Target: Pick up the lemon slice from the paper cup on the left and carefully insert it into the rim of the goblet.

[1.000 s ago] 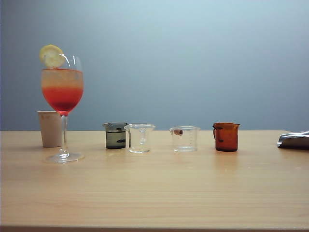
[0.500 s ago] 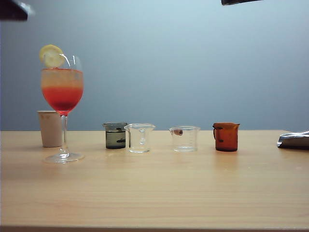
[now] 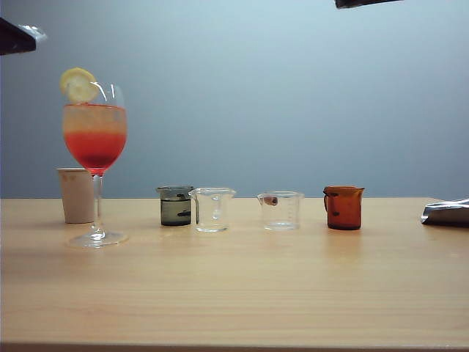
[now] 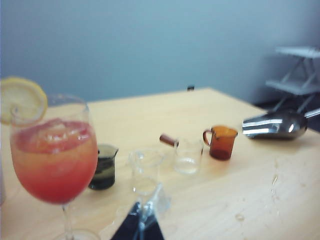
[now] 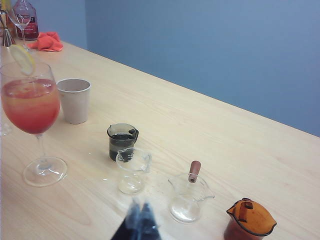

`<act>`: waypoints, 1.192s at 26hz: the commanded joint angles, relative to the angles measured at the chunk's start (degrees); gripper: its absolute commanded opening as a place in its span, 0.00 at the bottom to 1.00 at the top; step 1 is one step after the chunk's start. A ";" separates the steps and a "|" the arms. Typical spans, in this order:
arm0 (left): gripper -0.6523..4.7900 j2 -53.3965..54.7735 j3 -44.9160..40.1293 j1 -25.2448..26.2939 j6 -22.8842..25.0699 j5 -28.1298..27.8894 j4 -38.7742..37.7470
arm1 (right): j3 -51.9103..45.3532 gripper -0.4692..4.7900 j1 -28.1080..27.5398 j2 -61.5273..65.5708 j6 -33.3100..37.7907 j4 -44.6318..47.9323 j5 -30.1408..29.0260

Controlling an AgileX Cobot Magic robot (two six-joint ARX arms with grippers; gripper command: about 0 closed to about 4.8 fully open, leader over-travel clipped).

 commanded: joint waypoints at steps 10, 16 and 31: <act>0.11 -7.37 -2.51 2.14 -0.11 1.09 1.97 | 0.26 0.09 0.02 -0.09 -0.22 0.11 0.04; 0.11 -14.34 -3.30 8.48 -0.07 0.90 -6.86 | 0.26 0.09 0.04 -0.07 -0.22 -0.33 0.04; 0.11 -17.25 -6.54 15.52 -1.16 -2.10 -8.70 | 0.26 0.09 0.04 -0.07 -0.22 -0.33 0.04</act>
